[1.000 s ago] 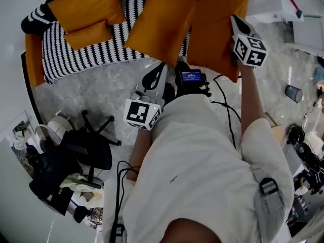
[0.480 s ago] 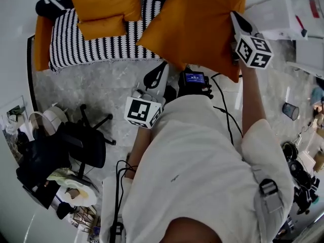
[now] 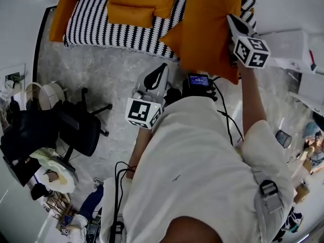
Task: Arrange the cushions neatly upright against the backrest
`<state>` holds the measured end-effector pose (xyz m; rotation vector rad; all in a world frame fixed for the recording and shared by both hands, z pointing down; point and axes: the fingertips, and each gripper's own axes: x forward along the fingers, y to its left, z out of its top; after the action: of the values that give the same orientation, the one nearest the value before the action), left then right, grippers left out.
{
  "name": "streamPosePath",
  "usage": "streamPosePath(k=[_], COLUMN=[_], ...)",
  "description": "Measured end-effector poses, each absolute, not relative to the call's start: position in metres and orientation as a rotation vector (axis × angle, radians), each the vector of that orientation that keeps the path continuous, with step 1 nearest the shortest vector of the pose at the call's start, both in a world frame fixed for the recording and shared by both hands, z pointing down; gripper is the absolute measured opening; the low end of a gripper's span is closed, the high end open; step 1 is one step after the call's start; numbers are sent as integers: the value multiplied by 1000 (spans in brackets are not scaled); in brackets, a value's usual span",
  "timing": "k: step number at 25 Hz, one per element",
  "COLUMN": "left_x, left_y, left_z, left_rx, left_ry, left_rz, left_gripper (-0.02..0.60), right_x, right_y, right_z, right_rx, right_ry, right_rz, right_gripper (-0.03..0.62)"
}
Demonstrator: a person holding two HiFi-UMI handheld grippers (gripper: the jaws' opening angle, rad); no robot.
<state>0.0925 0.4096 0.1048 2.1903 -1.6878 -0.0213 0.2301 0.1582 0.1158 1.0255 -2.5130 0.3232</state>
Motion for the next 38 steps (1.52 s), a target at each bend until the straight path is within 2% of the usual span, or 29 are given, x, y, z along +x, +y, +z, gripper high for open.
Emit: streamPosePath(k=[10, 24, 38], left_x=[12, -89, -163], left_y=[440, 377, 354], left_z=[113, 99, 110], left_rx=[1967, 1805, 1582], left_ry=[-1906, -2080, -2224], left_rz=[-81, -41, -35], left_gripper=[0, 0, 0], right_x=[85, -93, -223], right_y=[170, 135, 101], right_z=[119, 111, 120], right_rx=[726, 344, 100], right_ry=[-2622, -2747, -2780], right_rz=[304, 319, 329], right_gripper=[26, 26, 26])
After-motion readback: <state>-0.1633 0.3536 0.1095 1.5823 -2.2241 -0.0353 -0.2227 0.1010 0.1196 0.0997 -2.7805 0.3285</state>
